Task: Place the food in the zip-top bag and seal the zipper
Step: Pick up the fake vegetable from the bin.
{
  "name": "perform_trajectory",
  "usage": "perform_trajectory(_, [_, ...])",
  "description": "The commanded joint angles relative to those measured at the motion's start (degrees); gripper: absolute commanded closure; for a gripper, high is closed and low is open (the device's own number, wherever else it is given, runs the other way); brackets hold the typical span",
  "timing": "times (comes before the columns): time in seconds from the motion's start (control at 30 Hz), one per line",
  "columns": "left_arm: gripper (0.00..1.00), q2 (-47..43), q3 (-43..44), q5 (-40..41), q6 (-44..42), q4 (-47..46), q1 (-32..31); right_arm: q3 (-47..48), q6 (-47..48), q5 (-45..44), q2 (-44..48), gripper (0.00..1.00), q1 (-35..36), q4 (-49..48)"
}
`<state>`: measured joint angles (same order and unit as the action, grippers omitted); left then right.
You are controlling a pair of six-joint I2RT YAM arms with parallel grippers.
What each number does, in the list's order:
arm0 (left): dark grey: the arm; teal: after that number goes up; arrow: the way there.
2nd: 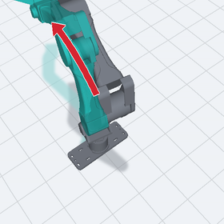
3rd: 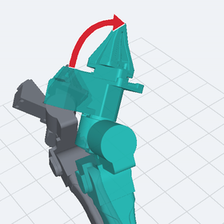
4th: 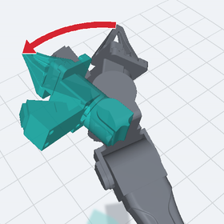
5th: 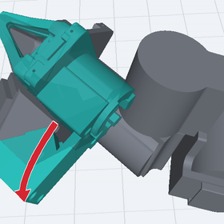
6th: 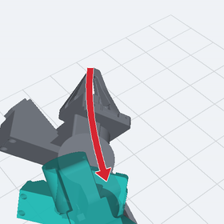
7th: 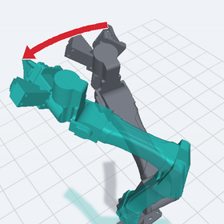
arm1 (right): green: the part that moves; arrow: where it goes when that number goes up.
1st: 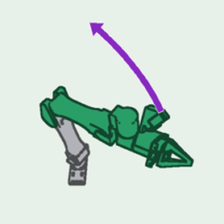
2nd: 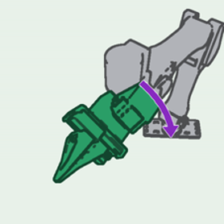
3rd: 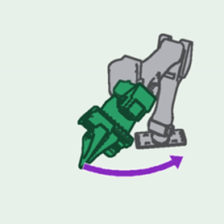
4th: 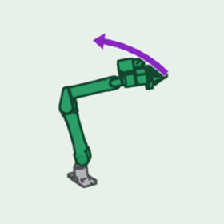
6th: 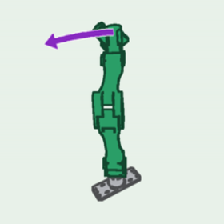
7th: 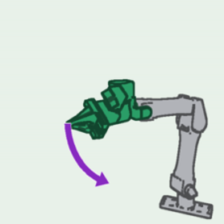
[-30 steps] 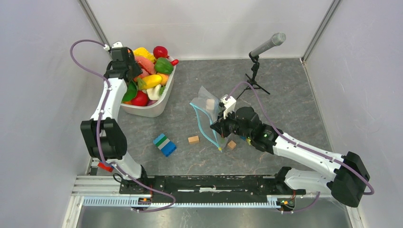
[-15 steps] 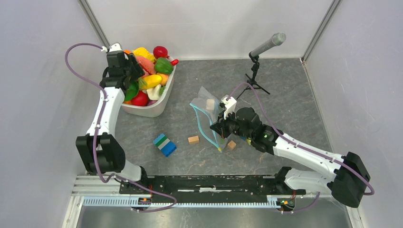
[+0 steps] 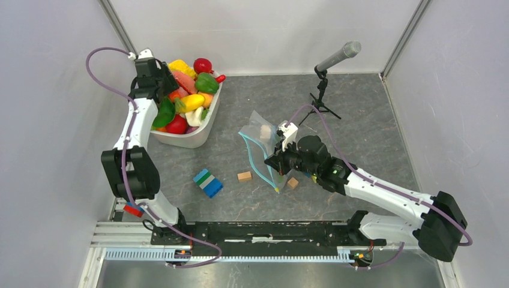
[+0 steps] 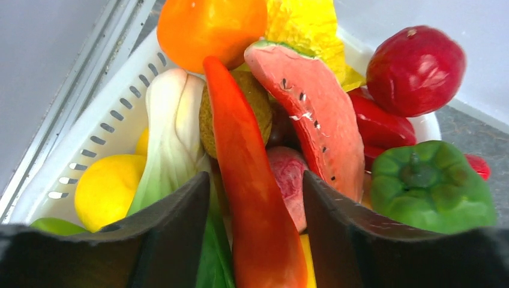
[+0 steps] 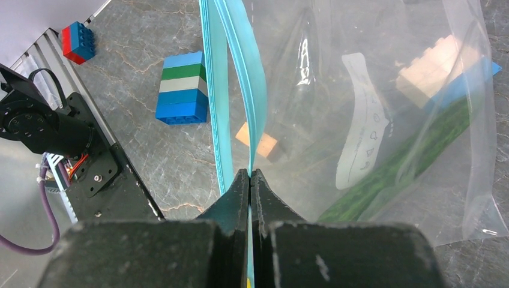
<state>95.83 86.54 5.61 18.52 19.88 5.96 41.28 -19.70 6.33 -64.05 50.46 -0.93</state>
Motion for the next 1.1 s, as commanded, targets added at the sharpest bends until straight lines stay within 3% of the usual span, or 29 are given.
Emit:
perform_trajectory(0.0, [0.39,2.35,1.18,-2.03,-3.51,-1.36,0.2,1.17,0.15,1.17,-1.11,1.0,-0.17,-3.2])
perform_trajectory(0.17, [0.64,1.61,0.4,-3.4,-2.58,-1.4,0.15,1.24,0.06,1.13,-1.35,1.0,-0.14,-3.29])
perform_trajectory(0.47, [0.63,-9.87,-2.23,-5.34,-3.08,-3.3,0.19,1.13,-0.12,-0.36,-0.73,1.0,-0.17,-2.93])
perform_trajectory(0.67, [0.59,-18.84,-8.79,-12.29,-0.93,-9.78,0.2,0.01,-1.69,-1.96,-0.07,1.0,-0.16,-4.33])
perform_trajectory(0.9, [0.62,-14.17,-9.77,-10.24,-0.52,-6.1,0.16,-0.41,-2.52,-1.46,-0.08,1.0,-0.16,-4.83])
perform_trajectory(1.07, [0.66,-16.29,-13.34,-18.36,3.55,-11.06,0.2,-0.28,-2.41,-2.01,0.3,1.0,-0.15,-4.44])
